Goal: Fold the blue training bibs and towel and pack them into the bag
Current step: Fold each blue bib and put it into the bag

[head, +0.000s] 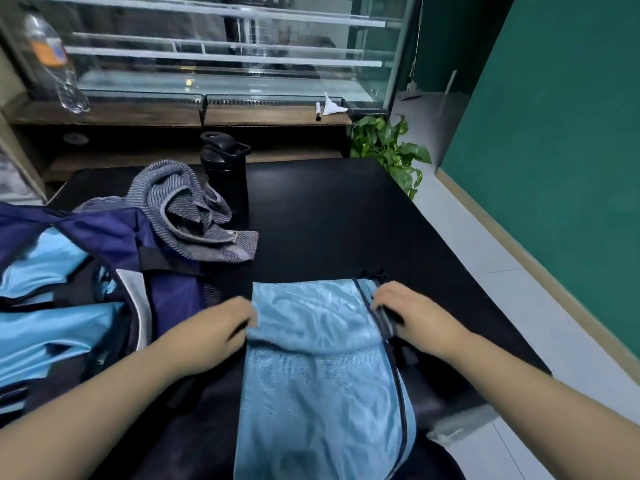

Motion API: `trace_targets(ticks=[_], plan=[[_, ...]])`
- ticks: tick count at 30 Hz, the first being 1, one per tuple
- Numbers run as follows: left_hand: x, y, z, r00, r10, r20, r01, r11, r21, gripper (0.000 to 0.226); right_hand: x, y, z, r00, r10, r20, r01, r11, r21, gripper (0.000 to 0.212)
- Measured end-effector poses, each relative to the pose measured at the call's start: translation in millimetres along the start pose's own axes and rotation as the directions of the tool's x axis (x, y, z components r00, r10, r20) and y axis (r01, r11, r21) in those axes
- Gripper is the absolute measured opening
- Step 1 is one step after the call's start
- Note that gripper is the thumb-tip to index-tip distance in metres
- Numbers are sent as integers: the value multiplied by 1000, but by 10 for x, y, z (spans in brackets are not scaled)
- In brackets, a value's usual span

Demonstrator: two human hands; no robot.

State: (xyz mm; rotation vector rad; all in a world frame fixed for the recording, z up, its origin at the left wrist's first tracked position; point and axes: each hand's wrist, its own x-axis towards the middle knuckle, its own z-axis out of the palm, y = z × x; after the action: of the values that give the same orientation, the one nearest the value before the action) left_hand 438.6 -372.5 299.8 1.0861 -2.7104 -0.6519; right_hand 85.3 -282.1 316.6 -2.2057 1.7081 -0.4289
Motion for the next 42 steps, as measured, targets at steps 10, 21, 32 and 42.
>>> trace_targets(ticks=[10, 21, 32, 42], plan=[[34, 581, 300, 986, 131, -104, -101, 961, 256, 22, -343, -222, 41, 994, -90, 65, 101, 978, -183, 40], [-69, 481, 299, 960, 281, -2, -256, 875, 411, 9, -390, -274, 87, 979, -204, -17, 196, 956, -218, 21], [41, 656, 35, 976, 11, 216, -83, 941, 328, 51, -74, -378, -140, 987, -20, 157, 45, 986, -159, 35], [769, 201, -56, 889, -449, 87, 425, 881, 206, 46, 962, -383, -225, 899, 319, 301, -312, 947, -71, 40]])
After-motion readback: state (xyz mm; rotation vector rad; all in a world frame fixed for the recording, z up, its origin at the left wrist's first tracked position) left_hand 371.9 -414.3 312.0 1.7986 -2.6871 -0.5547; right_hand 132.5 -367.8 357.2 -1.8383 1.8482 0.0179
